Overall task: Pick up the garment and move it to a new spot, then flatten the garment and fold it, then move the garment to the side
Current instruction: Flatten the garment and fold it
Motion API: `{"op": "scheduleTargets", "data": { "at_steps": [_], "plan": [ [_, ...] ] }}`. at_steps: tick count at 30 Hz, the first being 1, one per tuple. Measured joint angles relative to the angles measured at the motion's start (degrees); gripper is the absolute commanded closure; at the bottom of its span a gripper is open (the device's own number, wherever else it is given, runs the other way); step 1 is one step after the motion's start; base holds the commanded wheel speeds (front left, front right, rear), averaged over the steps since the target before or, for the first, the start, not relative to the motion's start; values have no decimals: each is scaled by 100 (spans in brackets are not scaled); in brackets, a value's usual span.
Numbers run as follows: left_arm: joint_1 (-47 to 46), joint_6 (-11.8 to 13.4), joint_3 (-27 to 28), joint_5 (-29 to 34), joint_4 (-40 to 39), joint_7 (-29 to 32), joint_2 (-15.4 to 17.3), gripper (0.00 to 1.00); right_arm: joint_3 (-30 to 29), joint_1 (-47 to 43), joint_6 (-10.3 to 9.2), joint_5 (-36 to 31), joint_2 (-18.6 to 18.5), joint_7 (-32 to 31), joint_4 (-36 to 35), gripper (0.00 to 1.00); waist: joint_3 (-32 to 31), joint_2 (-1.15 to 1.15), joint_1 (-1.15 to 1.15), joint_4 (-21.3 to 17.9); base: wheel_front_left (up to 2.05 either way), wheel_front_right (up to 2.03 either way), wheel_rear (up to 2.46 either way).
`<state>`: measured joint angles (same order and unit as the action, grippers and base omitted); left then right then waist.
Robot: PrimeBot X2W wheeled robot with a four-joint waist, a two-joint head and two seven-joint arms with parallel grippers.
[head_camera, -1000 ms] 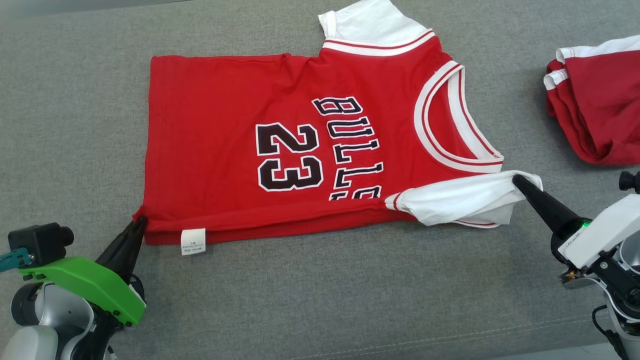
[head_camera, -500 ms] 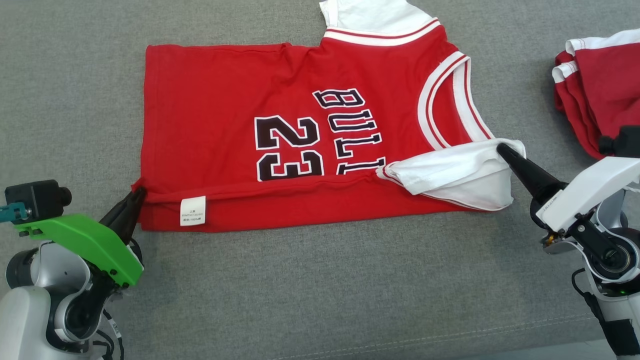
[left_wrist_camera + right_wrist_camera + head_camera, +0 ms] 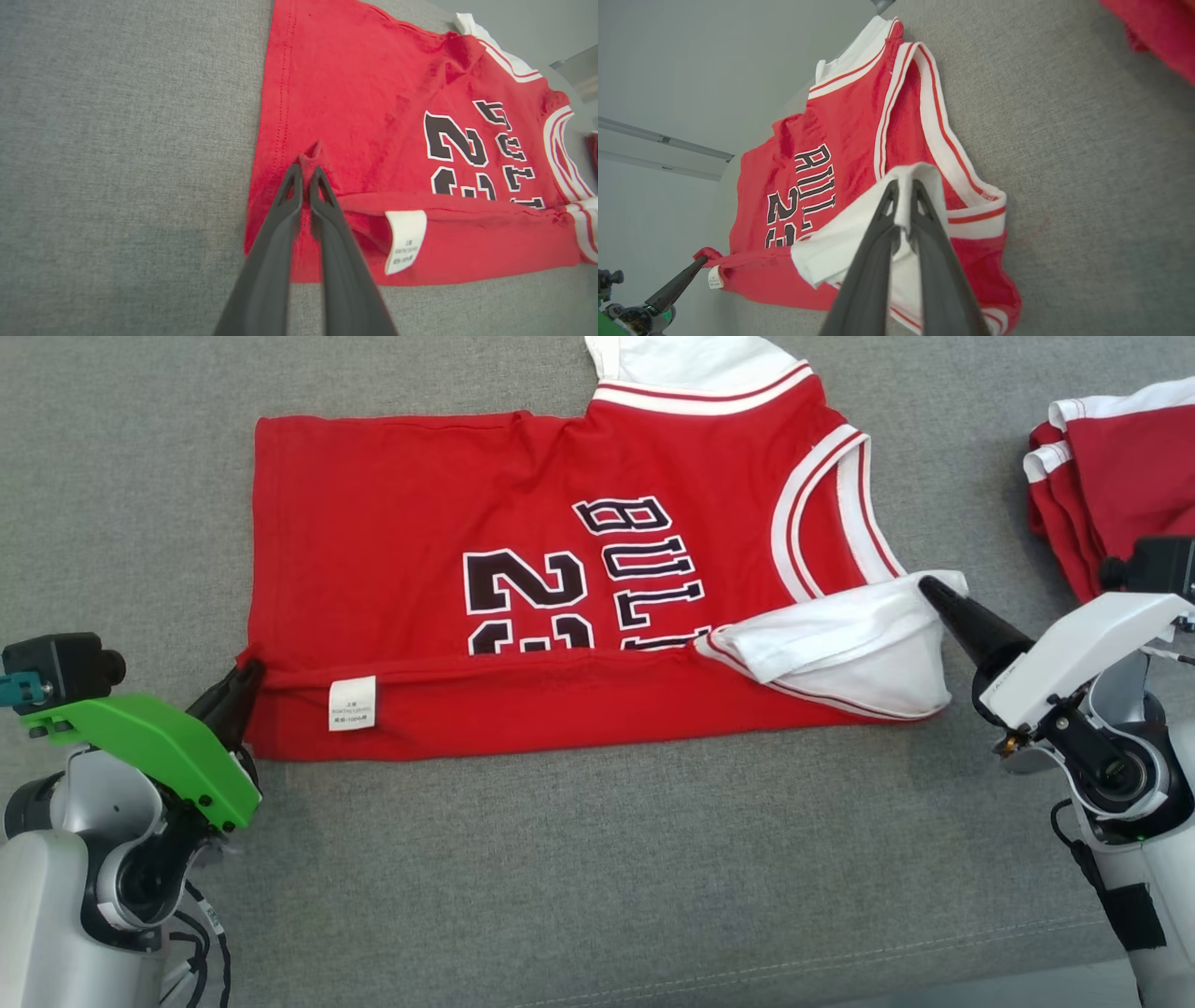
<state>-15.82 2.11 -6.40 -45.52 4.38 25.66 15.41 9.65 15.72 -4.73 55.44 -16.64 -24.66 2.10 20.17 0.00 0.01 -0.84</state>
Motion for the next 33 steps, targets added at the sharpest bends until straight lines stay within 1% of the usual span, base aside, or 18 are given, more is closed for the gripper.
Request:
{"op": "scheduleTargets", "data": {
  "at_steps": [1,3,8,12,15,18,20,23,25,27,28,29,31,33],
  "plan": [
    [-11,0,15,1,36,-9,0,0,2,59,-2,-59,8,46,70,0,0,0,0,-10,0,0,0],
    [-40,68,79,1,93,-8,9,0,23,180,-48,-146,30,110,175,0,-2,0,0,-39,0,0,0],
    [-80,120,213,-103,162,-12,-79,0,7,419,-42,-328,126,454,312,0,13,0,0,-106,0,0,0],
    [-130,227,826,-246,73,-435,-82,0,-10,626,-34,-559,189,793,465,0,-15,0,-1,-176,0,0,0],
    [-224,245,1078,-270,-78,-639,-11,0,-113,659,-26,-691,155,1065,556,0,-52,0,0,-229,0,0,0],
    [-193,245,1223,-268,-280,-824,33,0,-103,654,83,-878,9,1268,554,0,-77,0,0,-274,0,0,0],
    [-112,241,1216,-269,-365,-884,26,0,-93,614,156,-1080,-126,1443,526,0,-82,0,0,-293,0,0,0],
    [247,191,1152,-389,-432,-891,-189,0,-87,426,222,-1335,-342,1662,480,0,-90,0,0,-290,0,0,0],
    [531,137,1076,-567,-426,-878,-397,0,-98,183,225,-1349,-364,1744,476,0,-93,0,-1,-274,0,0,0],
    [728,85,985,-806,-402,-856,-620,0,-62,-143,278,-1318,-348,1758,481,0,-97,0,-1,-245,0,0,0],
    [806,69,973,-831,-388,-856,-677,0,-23,-304,313,-1299,-330,1757,487,0,-99,0,-1,-229,0,0,0],
    [882,44,985,-831,-375,-857,-681,0,20,-443,322,-1285,-296,1756,497,0,-100,0,-1,-215,0,0,0],
    [1004,44,1066,-838,-355,-859,-647,0,180,-645,427,-1248,-250,1745,508,0,-92,0,-1,-202,0,0,0],
    [1102,44,1131,-872,-344,-858,-609,0,312,-755,479,-1251,-185,1705,534,0,-75,0,-1,-202,0,0,0]
  ]
}}
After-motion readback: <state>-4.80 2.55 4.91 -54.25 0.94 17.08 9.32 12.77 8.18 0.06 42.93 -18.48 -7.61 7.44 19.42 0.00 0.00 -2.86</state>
